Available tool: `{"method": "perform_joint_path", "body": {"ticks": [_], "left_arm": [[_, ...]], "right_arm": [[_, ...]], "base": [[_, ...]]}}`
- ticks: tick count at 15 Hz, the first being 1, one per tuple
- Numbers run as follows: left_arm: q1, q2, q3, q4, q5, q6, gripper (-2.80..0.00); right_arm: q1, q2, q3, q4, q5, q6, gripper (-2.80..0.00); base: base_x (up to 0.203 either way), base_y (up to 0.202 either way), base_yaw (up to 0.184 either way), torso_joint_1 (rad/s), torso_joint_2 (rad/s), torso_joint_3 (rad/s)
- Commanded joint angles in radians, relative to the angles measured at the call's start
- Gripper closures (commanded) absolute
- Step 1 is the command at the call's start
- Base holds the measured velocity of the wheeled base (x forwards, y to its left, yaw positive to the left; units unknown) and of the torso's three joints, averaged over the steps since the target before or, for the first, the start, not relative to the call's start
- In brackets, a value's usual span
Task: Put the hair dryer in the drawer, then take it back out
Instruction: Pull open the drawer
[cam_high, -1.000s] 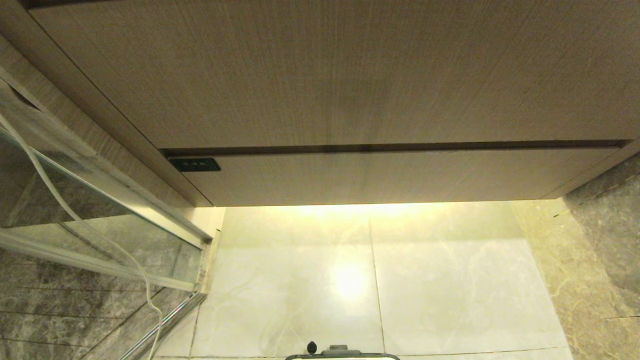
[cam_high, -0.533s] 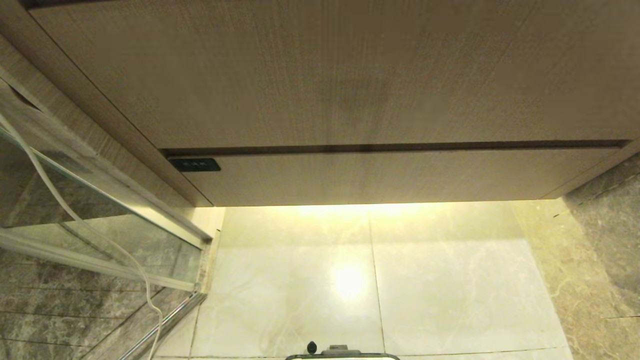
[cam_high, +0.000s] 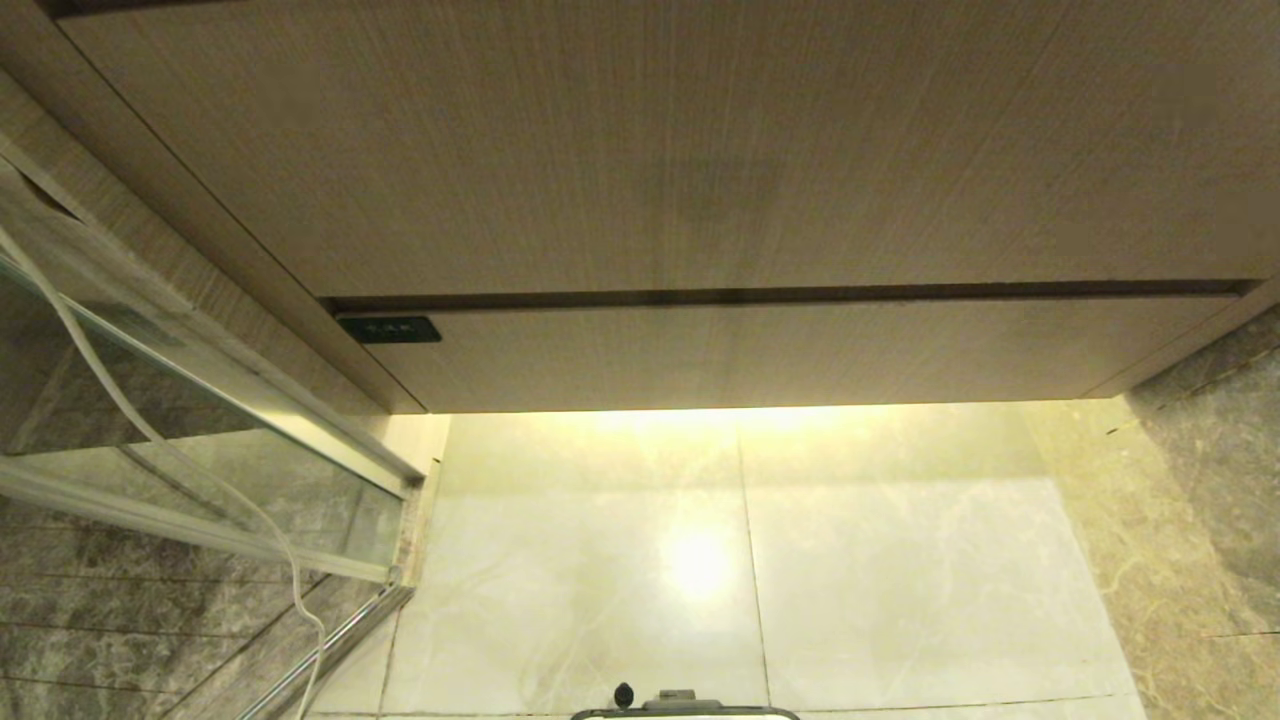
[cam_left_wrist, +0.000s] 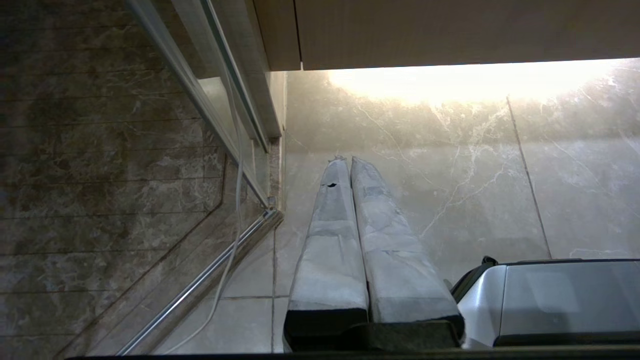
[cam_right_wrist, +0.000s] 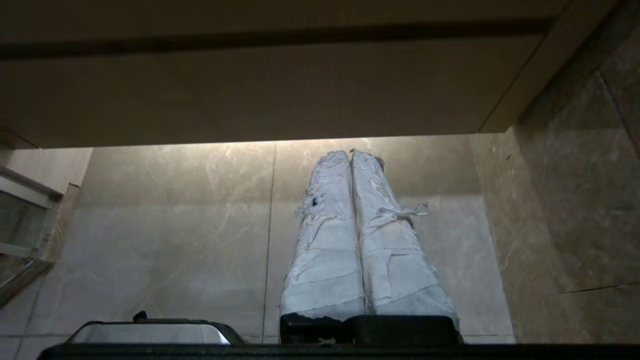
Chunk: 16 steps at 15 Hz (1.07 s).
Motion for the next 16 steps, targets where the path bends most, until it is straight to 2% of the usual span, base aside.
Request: {"method": "perform_joint_path", "body": {"ticks": [1, 3, 7, 9, 11, 12, 14, 15, 16], "left_arm": [[0.0, 0.0, 0.002, 0.0, 0.0, 0.0, 0.0], [0.0, 0.0, 0.002, 0.0, 0.0, 0.0, 0.0], [0.0, -0.001, 0.001, 0.0, 0.0, 0.0, 0.0], [0.0, -0.001, 0.002, 0.0, 0.0, 0.0, 0.0], [0.0, 0.0, 0.0, 0.0, 0.0, 0.0, 0.0], [0.0, 0.0, 0.002, 0.0, 0.0, 0.0, 0.0], [0.0, 0.0, 0.002, 0.0, 0.0, 0.0, 0.0], [0.0, 0.0, 0.002, 0.0, 0.0, 0.0, 0.0], [0.0, 0.0, 0.002, 0.0, 0.0, 0.0, 0.0]], "right_arm": [[0.003, 0.361, -0.301, 0.102, 0.01, -0.002, 0.0], [0.021, 0.624, -0.492, 0.192, 0.029, -0.014, 0.0], [0.127, 1.08, -0.812, 0.4, 0.058, -0.071, 0.0], [0.163, 1.203, -0.888, 0.532, 0.072, -0.174, 0.0], [0.181, 1.273, -0.904, 0.58, 0.078, -0.22, 0.0], [0.192, 1.29, -0.888, 0.588, 0.076, -0.231, -2.8], [0.195, 1.305, -0.868, 0.59, 0.069, -0.263, -2.8], [0.196, 1.335, -0.863, 0.581, 0.065, -0.35, -2.8], [0.197, 1.36, -0.853, 0.565, 0.062, -0.473, -2.8]], "base": [[0.0, 0.0, 0.0, 0.0, 0.0, 0.0], [0.0, 0.0, 0.0, 0.0, 0.0, 0.0], [0.0, 0.0, 0.0, 0.0, 0.0, 0.0], [0.0, 0.0, 0.0, 0.0, 0.0, 0.0], [0.0, 0.0, 0.0, 0.0, 0.0, 0.0], [0.0, 0.0, 0.0, 0.0, 0.0, 0.0], [0.0, 0.0, 0.0, 0.0, 0.0, 0.0], [0.0, 0.0, 0.0, 0.0, 0.0, 0.0], [0.0, 0.0, 0.0, 0.0, 0.0, 0.0]]}}
